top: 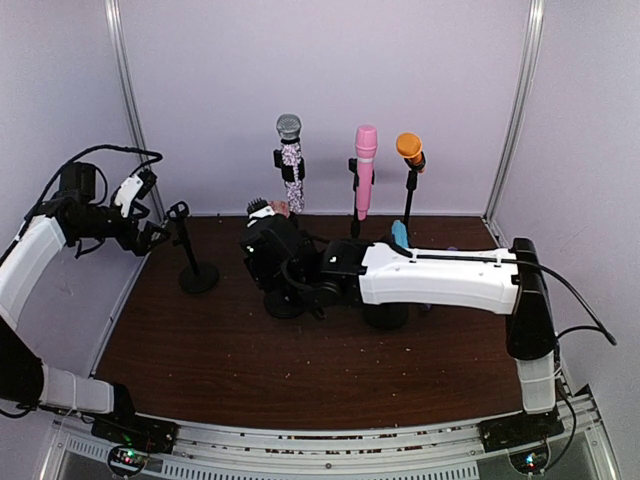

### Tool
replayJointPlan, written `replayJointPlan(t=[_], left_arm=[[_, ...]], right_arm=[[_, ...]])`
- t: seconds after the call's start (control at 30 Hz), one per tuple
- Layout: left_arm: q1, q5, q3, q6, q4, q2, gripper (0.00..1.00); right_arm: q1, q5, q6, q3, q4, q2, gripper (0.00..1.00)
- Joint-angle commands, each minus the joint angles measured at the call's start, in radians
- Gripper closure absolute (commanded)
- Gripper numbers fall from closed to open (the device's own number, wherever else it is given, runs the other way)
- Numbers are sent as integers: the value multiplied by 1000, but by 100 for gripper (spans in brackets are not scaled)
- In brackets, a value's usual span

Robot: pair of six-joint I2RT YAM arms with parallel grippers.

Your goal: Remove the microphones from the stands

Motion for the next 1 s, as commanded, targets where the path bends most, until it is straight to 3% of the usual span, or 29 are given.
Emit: replayJointPlan(t=[0.0,0.13,0.23,0.37,0.47,0.53,0.67,0.87,0.97], left_arm=[[-9,124,-45,-54,-41,-12,2],[-101,162,-88,-109,-17,0,2],[-210,153,-137,-170,65,6,2],[-357,126,-163,-252,191,64,5],[-416,121,-144,-339,283,145,11],[-449,107,-114,-357,328,198,12],[-496,126,-44,-367,364,309,13],[-542,186,-36,-415,455,397,23],[-557,207,-18,-410,455,450,29]], right_arm=[[-21,29,2,-33,3,-52,35],[-36,-49,-12,-169,131,-144,53],[-48,-90,-4,-226,161,-183,58],[-51,-127,8,-245,160,-202,55],[-52,-143,27,-222,134,-198,35],[-53,-145,37,-203,118,-191,29],[-61,-150,59,-137,61,-165,32],[-65,-147,89,-110,20,-148,51],[-70,-148,106,-111,4,-142,48]])
